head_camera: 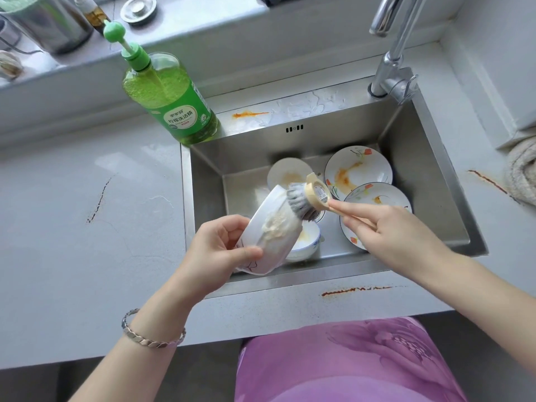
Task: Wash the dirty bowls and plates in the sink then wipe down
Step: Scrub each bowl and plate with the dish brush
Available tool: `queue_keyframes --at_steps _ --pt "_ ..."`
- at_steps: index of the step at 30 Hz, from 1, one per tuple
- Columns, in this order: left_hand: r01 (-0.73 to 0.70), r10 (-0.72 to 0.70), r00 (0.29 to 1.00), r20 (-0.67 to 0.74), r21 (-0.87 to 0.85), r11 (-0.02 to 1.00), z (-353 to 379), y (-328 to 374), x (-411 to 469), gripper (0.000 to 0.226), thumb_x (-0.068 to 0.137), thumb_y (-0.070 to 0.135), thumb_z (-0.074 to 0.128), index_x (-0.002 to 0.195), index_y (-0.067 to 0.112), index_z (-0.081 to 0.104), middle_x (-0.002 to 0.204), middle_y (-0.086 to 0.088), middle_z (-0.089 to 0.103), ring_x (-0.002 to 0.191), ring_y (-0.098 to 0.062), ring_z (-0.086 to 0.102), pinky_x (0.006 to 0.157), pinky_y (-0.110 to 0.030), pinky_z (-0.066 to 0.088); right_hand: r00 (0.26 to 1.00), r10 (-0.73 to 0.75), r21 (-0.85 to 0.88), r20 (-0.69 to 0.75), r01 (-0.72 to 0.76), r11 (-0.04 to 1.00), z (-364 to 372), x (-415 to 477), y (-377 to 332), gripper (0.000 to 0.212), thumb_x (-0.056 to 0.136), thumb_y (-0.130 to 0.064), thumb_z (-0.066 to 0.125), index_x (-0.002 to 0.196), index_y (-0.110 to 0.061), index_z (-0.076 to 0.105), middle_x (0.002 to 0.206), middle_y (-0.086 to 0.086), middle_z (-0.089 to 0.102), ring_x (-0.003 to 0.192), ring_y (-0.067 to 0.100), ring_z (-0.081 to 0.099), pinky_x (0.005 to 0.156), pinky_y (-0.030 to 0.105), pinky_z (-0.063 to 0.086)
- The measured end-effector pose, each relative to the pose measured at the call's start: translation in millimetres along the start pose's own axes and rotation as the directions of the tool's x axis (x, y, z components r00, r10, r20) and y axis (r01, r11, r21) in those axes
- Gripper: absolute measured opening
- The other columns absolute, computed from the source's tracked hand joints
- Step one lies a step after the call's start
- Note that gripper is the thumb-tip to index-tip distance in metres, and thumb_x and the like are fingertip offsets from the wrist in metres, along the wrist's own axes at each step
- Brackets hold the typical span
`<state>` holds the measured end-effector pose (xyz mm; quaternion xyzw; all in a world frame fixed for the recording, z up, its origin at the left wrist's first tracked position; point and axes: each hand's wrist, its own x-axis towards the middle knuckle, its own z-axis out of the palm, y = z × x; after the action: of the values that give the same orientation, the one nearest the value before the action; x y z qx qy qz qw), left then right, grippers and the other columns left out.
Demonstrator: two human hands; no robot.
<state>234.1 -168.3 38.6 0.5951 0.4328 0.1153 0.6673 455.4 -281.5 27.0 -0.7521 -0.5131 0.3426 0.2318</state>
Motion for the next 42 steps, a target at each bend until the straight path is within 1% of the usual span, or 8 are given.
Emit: queue_keyframes --at_steps 6,10,18,23,28,32,39,42 --pt "-0.022 0.022 1.000 -0.002 -0.031 0.999 -11.2 3.7 -4.3 0.026 0.058 -0.001 0.066 0.084 0.004 0.063 0.067 -0.001 0.070 0.061 -0.009 0.065 0.051 -0.021 0.053 0.983 -0.169 0.097 0.072 0.161 0.982 -3.7 -18.3 -20.0 0.038 0.092 -0.032 0.050 0.105 -0.067 0.048 0.046 -0.006 0.045 0.047 0.011 0.037 0.048 0.017 0.031" --pt "0.010 -0.009 0.999 0.051 -0.014 1.000 -12.5 6.0 -5.7 0.027 0.058 -0.002 0.066 0.085 0.003 0.063 0.067 -0.001 0.071 0.061 -0.011 0.066 0.054 -0.023 0.055 0.998 -0.016 0.112 0.055 0.010 0.994 -7.7 5.5 -4.6 0.037 0.092 -0.030 0.049 0.101 -0.066 0.048 0.103 -0.025 0.067 0.101 0.003 0.062 0.091 0.025 0.047" --pt "-0.008 0.013 0.996 0.088 -0.059 0.998 -18.4 12.8 -14.5 0.036 0.056 -0.014 0.075 0.071 0.019 0.075 0.065 -0.002 0.070 0.060 -0.012 0.067 0.054 -0.021 0.054 0.987 0.026 0.182 0.156 -0.055 0.982 -13.5 12.0 4.1 0.033 0.096 -0.019 0.048 0.116 -0.043 0.056 0.034 -0.027 0.041 0.044 -0.011 0.048 0.054 0.008 0.034" --pt "-0.054 0.059 0.996 0.064 -0.081 0.995 -27.2 17.5 -18.7 0.038 0.056 -0.015 0.074 0.072 0.020 0.075 0.067 -0.003 0.070 0.062 -0.012 0.067 0.058 -0.020 0.054 0.985 -0.053 0.432 0.164 -0.024 0.901 -14.3 4.4 -1.4 0.036 0.093 -0.021 0.052 0.103 -0.054 0.062 0.067 0.009 0.055 0.053 0.018 0.024 0.054 0.002 0.035" --pt "-0.063 0.069 0.993 0.094 -0.060 0.996 -30.4 17.4 -16.9 0.046 0.043 -0.016 0.076 0.072 0.019 0.076 0.067 -0.003 0.070 0.062 -0.013 0.067 0.057 -0.021 0.054 0.987 0.044 0.343 0.155 -0.096 0.934 -6.1 11.4 6.1 0.033 0.094 -0.020 0.050 0.112 -0.047 0.059 0.053 0.000 0.018 0.054 0.020 0.015 0.050 0.024 0.018" --pt "-0.061 0.071 0.990 0.126 -0.085 0.995 -34.4 14.2 -15.5 0.040 0.044 0.030 0.091 0.079 0.018 0.075 0.071 -0.003 0.071 0.066 -0.013 0.068 0.060 -0.023 0.056 0.992 -0.016 0.472 0.126 -0.046 0.880 -13.4 7.4 -9.4 0.039 0.093 -0.016 0.051 0.105 -0.052 0.060 0.051 -0.003 0.018 0.054 0.025 0.014 0.044 0.014 0.022" --pt "0.038 -0.075 0.963 -0.260 -0.145 0.989 4.7 11.6 5.9 0.023 0.071 -0.006 0.070 0.090 0.006 0.065 0.070 -0.001 0.072 0.063 -0.012 0.066 0.061 -0.024 0.054 0.999 0.010 0.209 -0.041 -0.001 0.978 19.0 10.5 -25.7 0.038 0.095 -0.021 0.049 0.123 -0.047 0.051 0.047 -0.029 0.053 0.063 -0.004 0.055 0.075 0.017 0.043" --pt "0.053 -0.167 0.907 -0.386 -0.290 0.956 12.0 15.0 16.3 0.014 0.084 -0.005 0.059 0.090 0.007 0.064 0.065 0.001 0.071 0.060 -0.011 0.067 0.060 -0.024 0.055 0.994 -0.055 0.065 -0.089 0.061 0.996 38.9 -0.1 -31.6 0.041 0.095 -0.026 0.047 0.126 -0.052 0.046 0.043 -0.013 0.047 0.047 0.010 0.037 0.053 0.029 0.033"
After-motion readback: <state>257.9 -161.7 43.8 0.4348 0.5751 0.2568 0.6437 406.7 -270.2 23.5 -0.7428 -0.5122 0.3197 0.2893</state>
